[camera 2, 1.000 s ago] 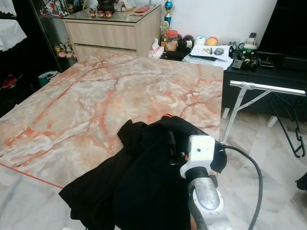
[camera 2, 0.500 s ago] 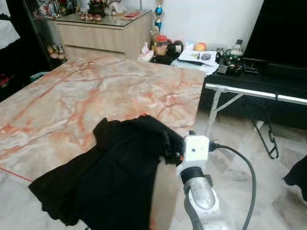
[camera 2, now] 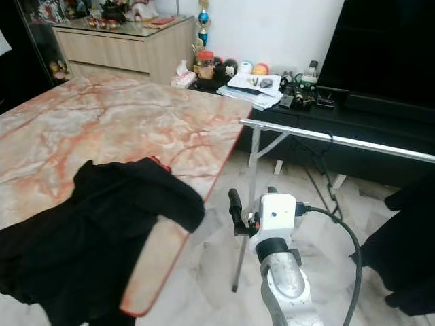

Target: Hang hanger

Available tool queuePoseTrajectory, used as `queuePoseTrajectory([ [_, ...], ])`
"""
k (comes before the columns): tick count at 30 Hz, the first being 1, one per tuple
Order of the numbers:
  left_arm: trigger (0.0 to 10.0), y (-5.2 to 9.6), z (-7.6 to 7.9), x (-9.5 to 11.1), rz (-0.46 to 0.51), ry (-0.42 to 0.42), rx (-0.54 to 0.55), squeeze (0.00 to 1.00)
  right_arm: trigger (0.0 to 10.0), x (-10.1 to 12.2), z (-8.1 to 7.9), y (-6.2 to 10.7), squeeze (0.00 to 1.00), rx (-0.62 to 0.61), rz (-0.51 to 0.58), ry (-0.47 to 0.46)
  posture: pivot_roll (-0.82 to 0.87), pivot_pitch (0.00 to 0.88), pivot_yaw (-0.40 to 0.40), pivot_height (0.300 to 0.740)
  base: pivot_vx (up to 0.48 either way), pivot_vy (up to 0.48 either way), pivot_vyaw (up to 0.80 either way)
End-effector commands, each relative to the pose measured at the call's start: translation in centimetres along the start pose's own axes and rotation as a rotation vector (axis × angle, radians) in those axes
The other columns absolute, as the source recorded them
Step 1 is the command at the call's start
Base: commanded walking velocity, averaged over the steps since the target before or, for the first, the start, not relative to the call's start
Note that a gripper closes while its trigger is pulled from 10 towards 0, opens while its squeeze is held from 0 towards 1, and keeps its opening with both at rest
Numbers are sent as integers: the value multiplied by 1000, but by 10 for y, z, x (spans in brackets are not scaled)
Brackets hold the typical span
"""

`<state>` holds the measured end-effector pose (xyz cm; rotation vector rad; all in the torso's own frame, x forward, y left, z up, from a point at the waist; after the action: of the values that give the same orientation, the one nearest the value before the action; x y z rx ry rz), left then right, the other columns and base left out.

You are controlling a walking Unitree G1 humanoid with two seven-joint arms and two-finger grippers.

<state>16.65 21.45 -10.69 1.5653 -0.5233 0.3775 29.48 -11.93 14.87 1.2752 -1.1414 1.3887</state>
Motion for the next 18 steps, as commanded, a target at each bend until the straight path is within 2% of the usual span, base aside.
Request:
queuePoseTrajectory([
  [1, 10000, 0, 5, -3, -18, -3, -13, 0, 10000, -1, 7, 2, 0, -22, -7, 3, 37, 65, 38, 740, 0, -480, 0],
  [10, 10000, -1, 5, -2, -17, -5, -15, 0, 10000, -6, 10, 4, 0, -36, -20, -2, 38, 65, 39, 740, 0, -480, 0],
  [18, 10000, -1, 6, -1, -15, -6, -17, 0, 10000, -27, 24, 12, 0, -103, -83, -53, 29, 63, 38, 740, 0, -480, 0],
])
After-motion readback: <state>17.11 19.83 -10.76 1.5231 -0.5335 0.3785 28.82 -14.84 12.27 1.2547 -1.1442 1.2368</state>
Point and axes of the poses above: a point about 5 cm out from each wrist's last joint towards the gripper, its own y axis pointing back from the gripper into the wrist, its own x axis along the axis of the wrist's last joint, z = x × y, the point moved 2 cm from there along -y, pointing out of the wrist towards the gripper, and after that the axes turned 3 degrees about y, right-handed, at the moved point
